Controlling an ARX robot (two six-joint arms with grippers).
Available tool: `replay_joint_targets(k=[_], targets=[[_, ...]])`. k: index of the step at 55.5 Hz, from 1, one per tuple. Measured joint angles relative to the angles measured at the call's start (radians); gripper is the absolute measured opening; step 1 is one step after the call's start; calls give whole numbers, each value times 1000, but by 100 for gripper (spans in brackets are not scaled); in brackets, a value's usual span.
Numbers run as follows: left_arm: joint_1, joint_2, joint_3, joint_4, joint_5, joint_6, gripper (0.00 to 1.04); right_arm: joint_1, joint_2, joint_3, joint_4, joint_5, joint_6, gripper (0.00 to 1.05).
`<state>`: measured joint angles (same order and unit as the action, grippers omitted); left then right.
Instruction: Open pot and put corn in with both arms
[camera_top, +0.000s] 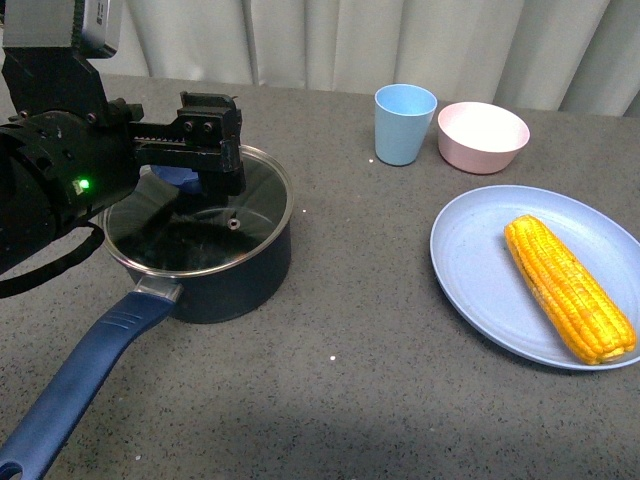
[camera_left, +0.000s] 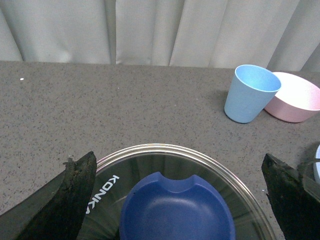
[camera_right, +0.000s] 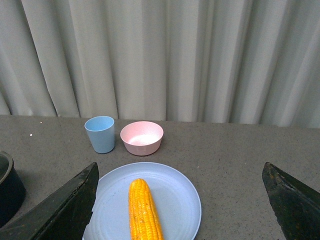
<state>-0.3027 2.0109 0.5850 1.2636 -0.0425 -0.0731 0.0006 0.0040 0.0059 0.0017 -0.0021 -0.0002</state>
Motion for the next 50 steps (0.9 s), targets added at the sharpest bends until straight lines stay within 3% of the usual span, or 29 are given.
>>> replay_joint_targets(k=[36, 45, 50], targets=[[2, 108, 56, -2, -2, 29, 98, 0, 0, 0, 0, 0, 0, 96], [0, 113, 57, 5, -1, 39, 68, 0, 0, 0, 0, 0, 0, 96], [-1, 114, 56, 13, 2, 39, 63, 0, 0, 0, 0, 0, 0, 96]])
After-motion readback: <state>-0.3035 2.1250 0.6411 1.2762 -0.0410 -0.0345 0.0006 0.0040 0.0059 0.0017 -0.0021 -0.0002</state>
